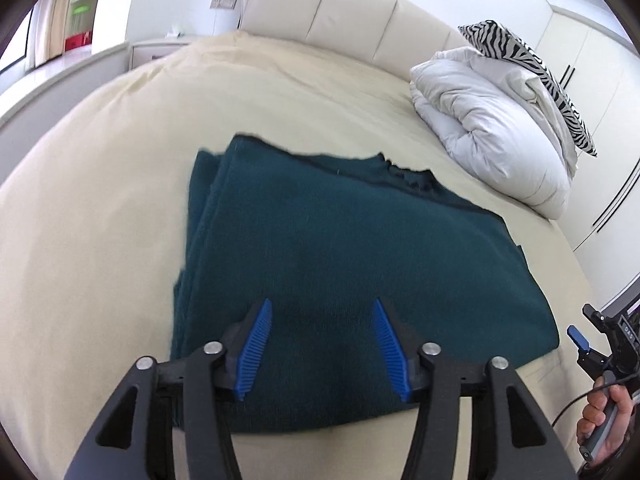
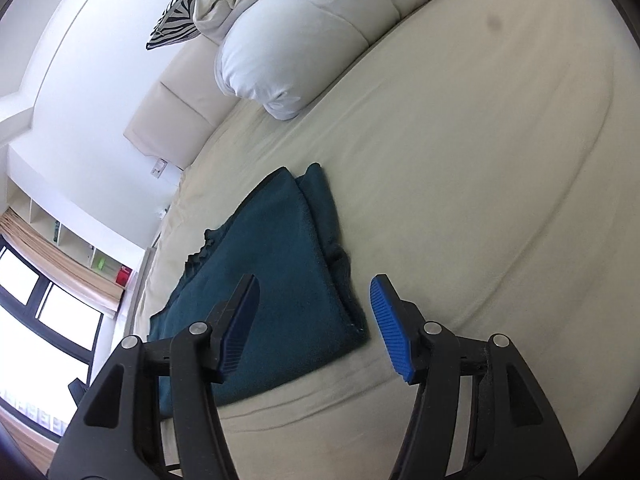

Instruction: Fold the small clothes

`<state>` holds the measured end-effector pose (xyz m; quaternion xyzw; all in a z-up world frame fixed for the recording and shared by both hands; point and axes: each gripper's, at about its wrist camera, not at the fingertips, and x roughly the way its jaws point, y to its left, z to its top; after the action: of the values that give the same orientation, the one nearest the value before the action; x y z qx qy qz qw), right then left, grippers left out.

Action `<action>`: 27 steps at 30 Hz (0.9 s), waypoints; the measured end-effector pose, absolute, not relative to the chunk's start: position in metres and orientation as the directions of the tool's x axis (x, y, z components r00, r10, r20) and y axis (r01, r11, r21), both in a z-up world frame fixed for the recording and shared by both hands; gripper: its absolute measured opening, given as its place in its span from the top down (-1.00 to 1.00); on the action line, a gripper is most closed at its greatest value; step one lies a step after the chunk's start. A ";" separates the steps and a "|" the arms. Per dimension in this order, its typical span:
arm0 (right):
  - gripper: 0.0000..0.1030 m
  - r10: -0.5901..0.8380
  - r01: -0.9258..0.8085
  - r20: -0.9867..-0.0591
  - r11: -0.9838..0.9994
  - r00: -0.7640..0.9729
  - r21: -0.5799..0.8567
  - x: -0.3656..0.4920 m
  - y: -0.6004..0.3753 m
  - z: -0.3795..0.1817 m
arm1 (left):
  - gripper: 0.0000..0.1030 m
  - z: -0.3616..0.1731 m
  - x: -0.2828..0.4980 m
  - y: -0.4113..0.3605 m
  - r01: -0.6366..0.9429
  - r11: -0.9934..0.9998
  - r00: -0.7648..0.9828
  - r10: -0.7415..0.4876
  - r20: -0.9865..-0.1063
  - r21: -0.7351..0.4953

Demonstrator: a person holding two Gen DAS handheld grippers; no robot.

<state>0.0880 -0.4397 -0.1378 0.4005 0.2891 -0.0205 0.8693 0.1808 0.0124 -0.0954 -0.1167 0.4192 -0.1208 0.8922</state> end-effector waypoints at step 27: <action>-0.12 0.251 0.297 -0.533 0.608 0.808 0.737 0.115 -0.471 -0.163 | -0.25 -0.087 0.137 -0.038 0.251 0.916 0.592 -0.400 -0.700 -0.312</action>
<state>0.1154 -0.4707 -0.1630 0.4428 0.3097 -0.0138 0.8413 0.1370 -0.0383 -0.0874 -0.0904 0.4129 -0.1833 0.8876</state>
